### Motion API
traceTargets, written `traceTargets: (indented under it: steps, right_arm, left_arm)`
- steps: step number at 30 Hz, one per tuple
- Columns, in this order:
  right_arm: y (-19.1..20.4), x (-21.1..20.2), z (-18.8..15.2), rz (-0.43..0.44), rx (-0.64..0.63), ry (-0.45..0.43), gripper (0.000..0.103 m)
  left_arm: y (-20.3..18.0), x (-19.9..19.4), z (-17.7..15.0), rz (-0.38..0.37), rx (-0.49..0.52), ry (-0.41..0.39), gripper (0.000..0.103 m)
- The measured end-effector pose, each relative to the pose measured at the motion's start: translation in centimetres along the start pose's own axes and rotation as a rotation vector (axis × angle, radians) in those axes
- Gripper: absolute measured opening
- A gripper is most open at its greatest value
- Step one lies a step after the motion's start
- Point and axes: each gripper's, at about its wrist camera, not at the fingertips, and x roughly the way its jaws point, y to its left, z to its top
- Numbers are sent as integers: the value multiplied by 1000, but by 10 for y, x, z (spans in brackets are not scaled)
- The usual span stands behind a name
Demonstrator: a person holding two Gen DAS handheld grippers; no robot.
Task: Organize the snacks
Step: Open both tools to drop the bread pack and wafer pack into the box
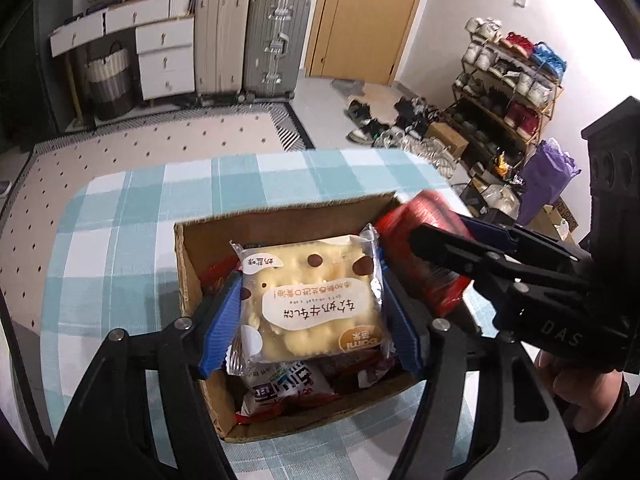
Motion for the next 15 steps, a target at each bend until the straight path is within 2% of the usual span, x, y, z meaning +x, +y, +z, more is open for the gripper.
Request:
traceTargets:
  steps: [2,3,6,7,15]
  right_arm:
    - [-7,7,-1,16,20,21,47]
    - [-11,9,-2,23,33,24,53]
    - [-19,6,-5,36,44,1,70]
    - [-19,2,-6,32,42,-12,73]
    - [-17,-30,-7,37,36,-76,76]
  left_arm:
    - [4,6,0,21,-13,19,80]
    - [8,7,-1,23,-23,21,83]
    - [13,6,-4,10,-33,22,83]
    - [14,5,-5,9,-31,21,83]
    - [11,-8,-13,21,-22,3,83]
